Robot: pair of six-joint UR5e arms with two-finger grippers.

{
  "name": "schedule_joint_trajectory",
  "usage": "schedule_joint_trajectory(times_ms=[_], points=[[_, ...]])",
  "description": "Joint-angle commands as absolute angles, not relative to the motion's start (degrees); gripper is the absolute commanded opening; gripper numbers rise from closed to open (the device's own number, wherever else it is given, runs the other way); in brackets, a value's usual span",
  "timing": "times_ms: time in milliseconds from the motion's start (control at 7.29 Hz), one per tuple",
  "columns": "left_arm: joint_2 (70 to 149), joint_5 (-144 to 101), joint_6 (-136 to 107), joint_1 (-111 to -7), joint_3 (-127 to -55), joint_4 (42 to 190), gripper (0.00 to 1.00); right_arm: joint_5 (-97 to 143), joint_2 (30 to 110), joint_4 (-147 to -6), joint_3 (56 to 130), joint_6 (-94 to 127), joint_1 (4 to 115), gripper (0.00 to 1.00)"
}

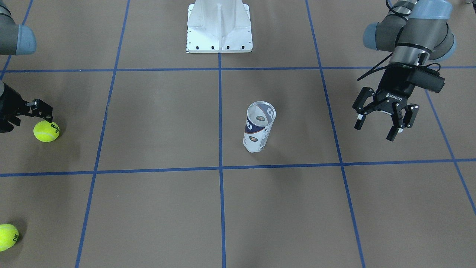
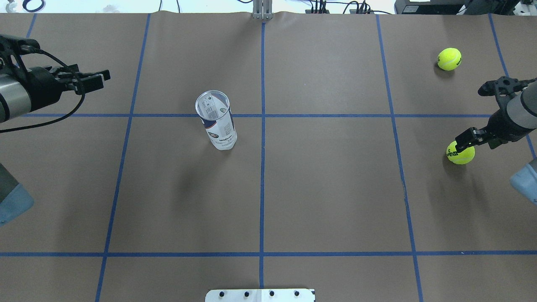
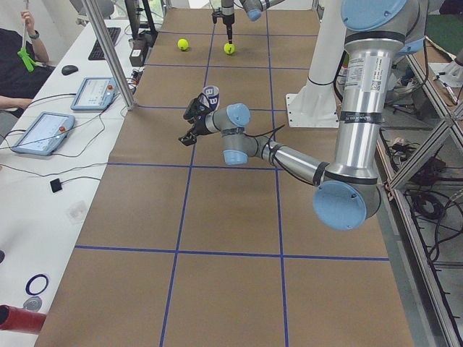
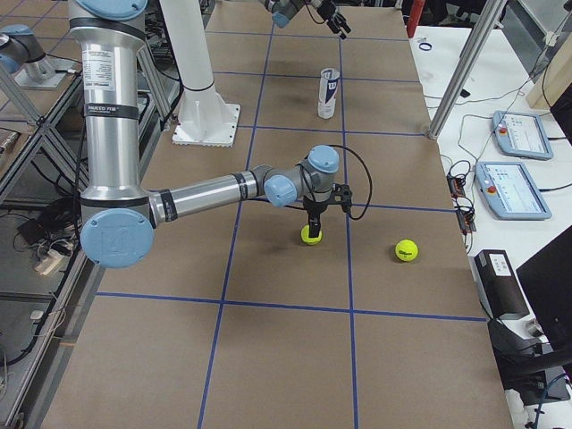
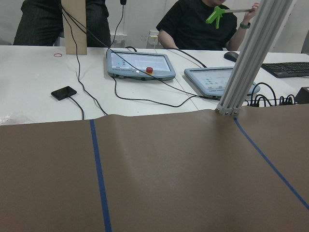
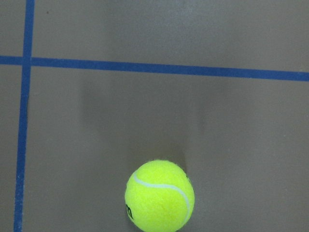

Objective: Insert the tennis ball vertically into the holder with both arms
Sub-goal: 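Reach the right gripper to the nearer yellow tennis ball and grasp it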

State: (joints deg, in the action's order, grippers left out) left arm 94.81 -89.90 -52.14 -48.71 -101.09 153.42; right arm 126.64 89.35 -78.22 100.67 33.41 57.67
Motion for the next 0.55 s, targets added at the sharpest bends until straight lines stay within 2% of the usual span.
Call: schedule_joint_trajectory(times_ms=[0,412], points=[[94.66,-89.82,-52.12,-48.69,-100.64,153.46,0.99,126.04,87.63,-78.22,98.27,33.31,56.08,0.99],[94.66,-89.82,-52.12,-48.69,-100.63,153.72,0.99,123.75,86.49,-78.31,96.43,32.35,54.84,0.99]])
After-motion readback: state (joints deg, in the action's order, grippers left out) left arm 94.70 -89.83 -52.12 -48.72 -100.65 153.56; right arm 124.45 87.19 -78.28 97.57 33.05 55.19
